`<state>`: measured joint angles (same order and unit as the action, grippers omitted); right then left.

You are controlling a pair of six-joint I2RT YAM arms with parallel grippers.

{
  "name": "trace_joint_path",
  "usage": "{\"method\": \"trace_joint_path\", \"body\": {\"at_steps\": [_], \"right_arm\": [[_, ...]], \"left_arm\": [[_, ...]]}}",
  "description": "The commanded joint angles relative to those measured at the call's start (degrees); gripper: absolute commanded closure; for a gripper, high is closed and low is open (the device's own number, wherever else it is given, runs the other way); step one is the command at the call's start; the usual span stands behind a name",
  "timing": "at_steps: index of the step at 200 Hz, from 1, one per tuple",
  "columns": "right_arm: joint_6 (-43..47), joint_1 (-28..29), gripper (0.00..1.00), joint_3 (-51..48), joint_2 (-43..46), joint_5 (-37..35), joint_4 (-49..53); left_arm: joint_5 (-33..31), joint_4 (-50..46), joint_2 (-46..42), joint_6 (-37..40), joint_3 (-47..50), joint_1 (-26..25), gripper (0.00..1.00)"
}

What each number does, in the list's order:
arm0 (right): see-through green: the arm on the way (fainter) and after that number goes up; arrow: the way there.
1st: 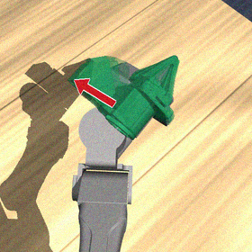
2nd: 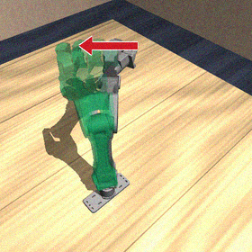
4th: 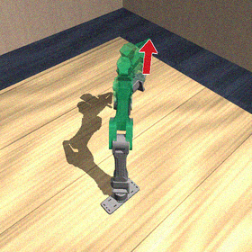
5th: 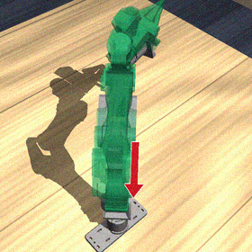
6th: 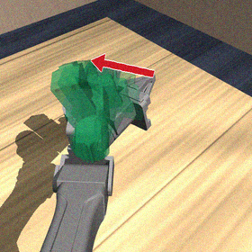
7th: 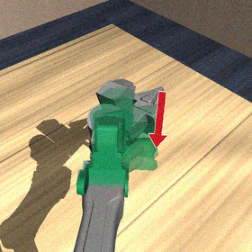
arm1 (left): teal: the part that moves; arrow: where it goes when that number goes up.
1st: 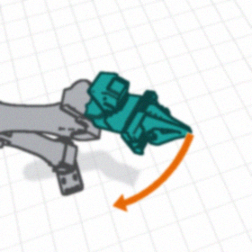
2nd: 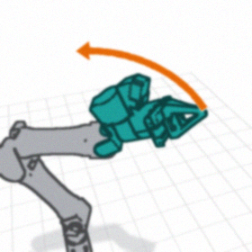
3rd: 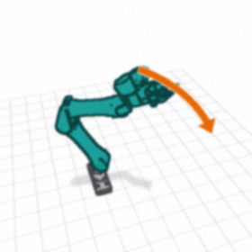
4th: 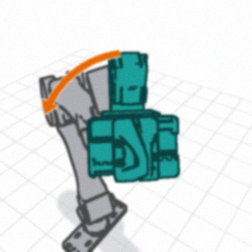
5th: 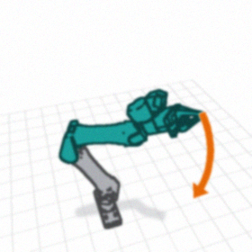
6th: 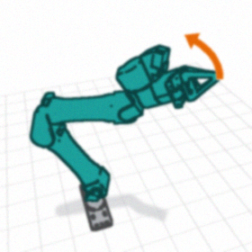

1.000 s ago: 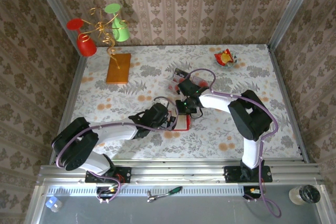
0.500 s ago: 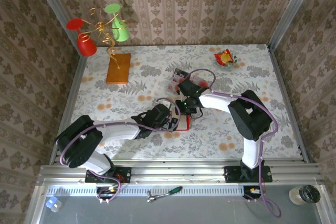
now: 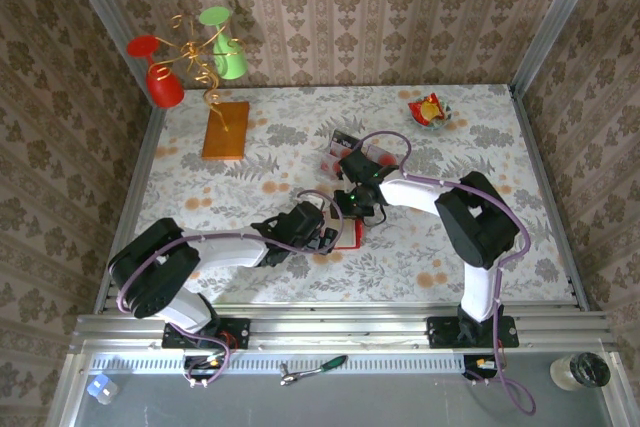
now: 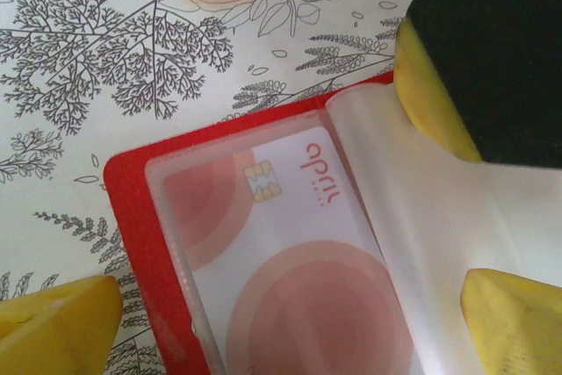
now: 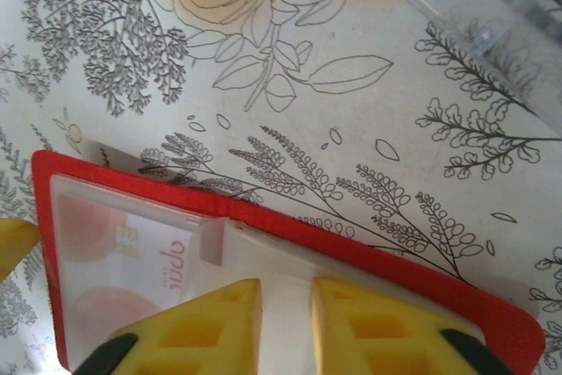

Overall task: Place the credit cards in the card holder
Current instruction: Flip over the card slot on the card holder.

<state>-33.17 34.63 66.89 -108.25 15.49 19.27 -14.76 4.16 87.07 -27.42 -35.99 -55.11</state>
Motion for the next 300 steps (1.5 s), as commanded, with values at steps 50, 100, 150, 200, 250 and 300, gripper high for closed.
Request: {"method": "trace_joint_path", "body": {"at_steps": [50,100,150,200,250,300], "right_arm": [[-2.54,-1.23,0.57,-4.11,4.01,-0.11,-2.22],[-3.47,-1.15,0.54,-4.26,1.93,2.35,-4.51],[-3.61,-0.88,0.55,-3.72,2.03,3.48,-4.91],[-4.22,-0.66,0.55,-3.53,1.65,4.51,-5.43],[-5.23,-0.46,0.55,-3.67,2.97,5.60,-6.06],[-6.88,1.02,0.45,-2.87,6.64,5.40,-4.77]], "left_arm": [[-1.11,0.06,-0.57,-1.28,1.31,-0.45,0.00],[-1.21,-0.07,-0.93,-1.18,1.12,-0.44,0.00],[-1.18,-0.42,-2.70,-1.16,1.04,-0.44,0.00],[-1.36,-0.82,-3.31,-0.99,0.83,-0.45,0.00],[-1.45,-1.03,-4.29,-1.14,1.18,-0.43,0.00],[-4.02,-4.45,-14.14,-0.79,3.02,1.01,0.00]]}}
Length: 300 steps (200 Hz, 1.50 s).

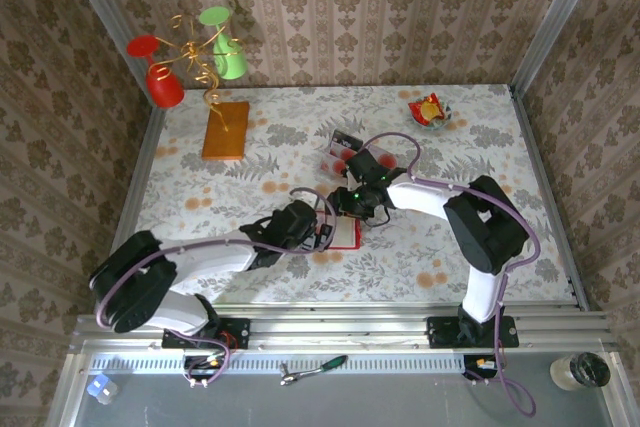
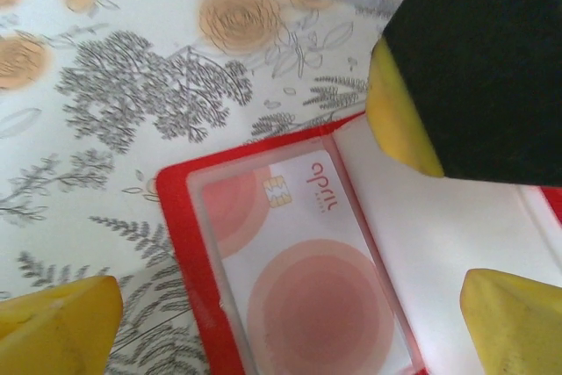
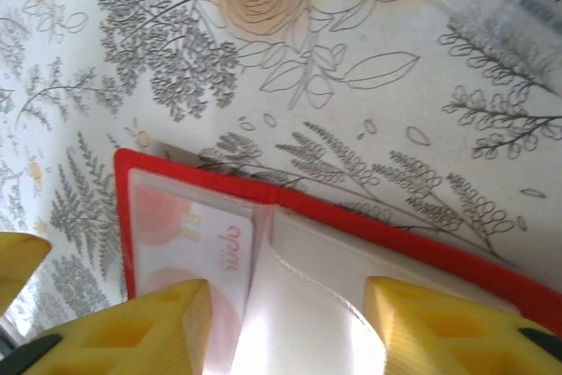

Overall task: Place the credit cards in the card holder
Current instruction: Flip over the card slot on the card holder.

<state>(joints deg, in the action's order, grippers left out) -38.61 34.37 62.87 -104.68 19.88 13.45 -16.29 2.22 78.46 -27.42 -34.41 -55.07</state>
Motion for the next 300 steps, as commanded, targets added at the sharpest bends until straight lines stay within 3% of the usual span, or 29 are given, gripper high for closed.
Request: {"method": "trace_joint_path", "body": {"at_steps": [1,51,128,199,300], "right_arm": [[-1.45,1.39,0.44,1.18,3.12,1.02,1.05],[-5.08,4.48,0.32,3.50,1.72,1.21,-0.64],[-9.76,7.85,0.29,8.32,-5.84,0.59,-4.05],[-11.17,7.91,0.29,7.49,-9.37,1.29,-8.00],[-7.93,6.02,0.30,7.91,-3.78,2.71,-5.70]], "left_arm": [[-2.54,-2.63,-5.78,-0.84,1.49,1.08,0.00],[-1.35,-6.63,-17.02,-1.27,5.29,6.99,0.00],[-0.16,-9.41,-25.63,-1.31,8.11,10.63,0.00],[0.97,-9.52,-25.31,-1.66,8.72,11.39,0.00],[1.14,-8.78,-23.21,-2.16,9.45,11.39,0.00]]}}
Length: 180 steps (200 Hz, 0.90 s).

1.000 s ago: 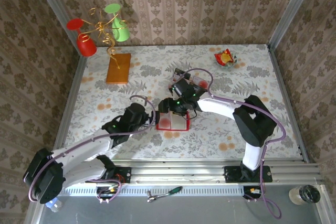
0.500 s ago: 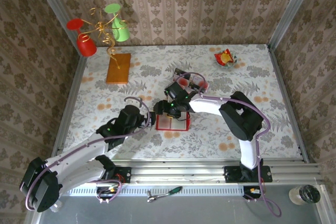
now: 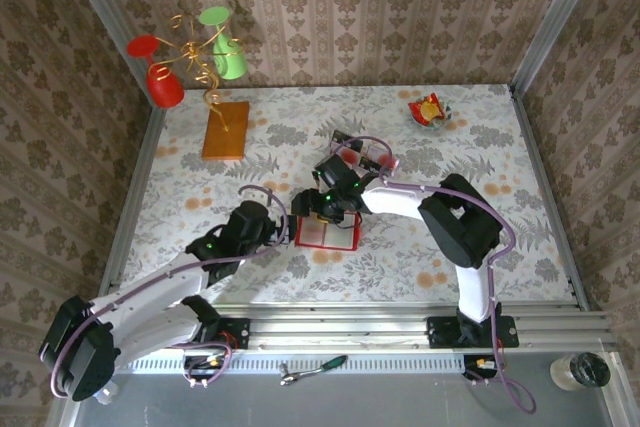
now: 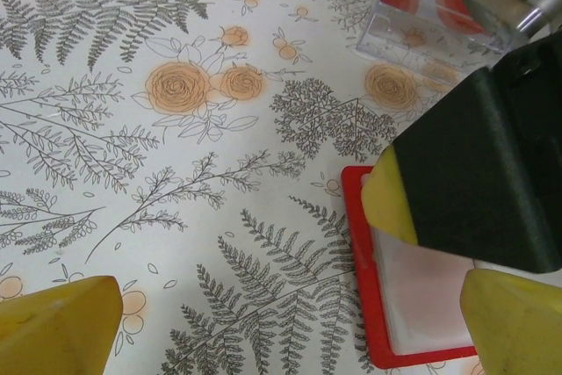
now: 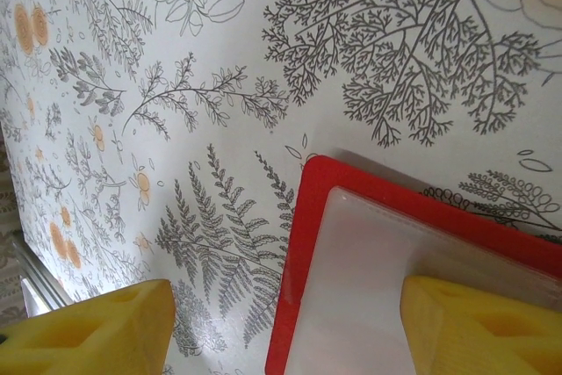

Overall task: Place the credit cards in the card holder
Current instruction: Flip over the card slot on the card holder.

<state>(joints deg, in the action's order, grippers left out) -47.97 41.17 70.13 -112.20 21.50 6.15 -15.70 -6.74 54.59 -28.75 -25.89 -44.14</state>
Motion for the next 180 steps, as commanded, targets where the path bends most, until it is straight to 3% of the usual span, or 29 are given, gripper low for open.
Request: {"method": "trace_joint_path", "body": {"at_steps": [1,34,57,85,102,180], "right_arm": [[1.49,-0.80,0.30,0.64,3.79,1.09,1.59],[2.05,-1.74,0.33,-1.36,5.52,0.49,1.58],[2.36,-2.38,0.41,-3.37,6.37,0.13,1.28],[3.40,-2.80,0.79,-4.47,6.14,-0.81,2.16],[4.05,-2.77,0.93,-4.46,5.50,-0.93,2.72],[4.61,-2.36,1.00,-4.30,1.82,-0.70,2.52]], "left_arm": [[0.57,0.21,0.68,-0.80,0.93,0.46,0.00],[0.62,0.93,2.12,-0.54,0.84,0.46,0.00],[0.70,1.47,3.37,-0.38,0.60,0.51,0.00],[0.76,2.02,4.38,-0.28,0.49,0.46,0.00],[0.82,2.18,4.79,-0.11,0.35,0.56,0.00],[1.39,2.26,8.10,1.32,-0.76,0.63,0.00]]}}
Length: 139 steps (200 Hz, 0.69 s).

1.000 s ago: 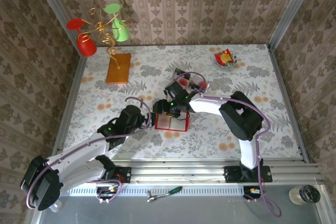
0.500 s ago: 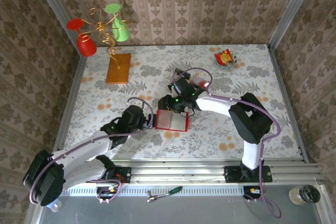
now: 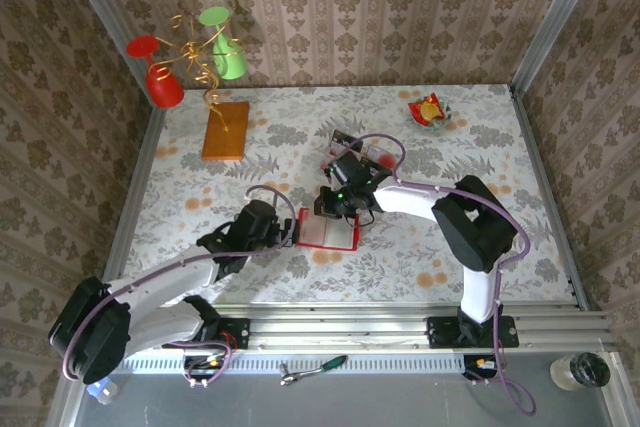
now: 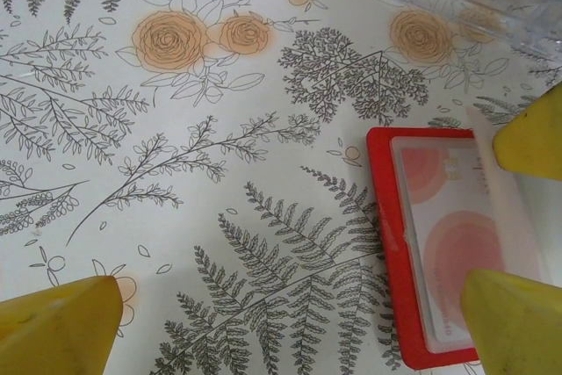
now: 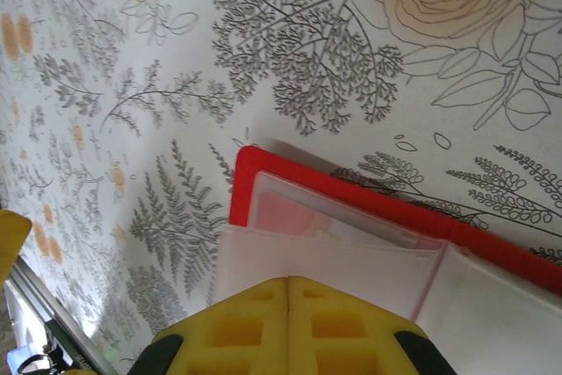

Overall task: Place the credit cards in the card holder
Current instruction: Flip over the card slot on the card holder.

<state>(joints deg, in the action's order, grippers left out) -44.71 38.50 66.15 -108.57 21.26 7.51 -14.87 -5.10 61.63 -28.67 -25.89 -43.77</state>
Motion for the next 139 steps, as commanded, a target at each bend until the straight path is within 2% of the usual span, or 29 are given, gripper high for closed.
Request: {"method": "trace_joint_path", "body": {"at_steps": [1,139], "right_arm": [[1.37,0.28,1.00,-0.37,-1.85,-0.49,1.18],[1.07,0.86,1.00,0.66,-4.30,0.09,0.56]], "left_arm": [[0.55,0.62,1.09,1.24,-0.75,0.26,0.00],[1.85,3.37,10.00,4.45,-3.87,0.28,0.00]]}}
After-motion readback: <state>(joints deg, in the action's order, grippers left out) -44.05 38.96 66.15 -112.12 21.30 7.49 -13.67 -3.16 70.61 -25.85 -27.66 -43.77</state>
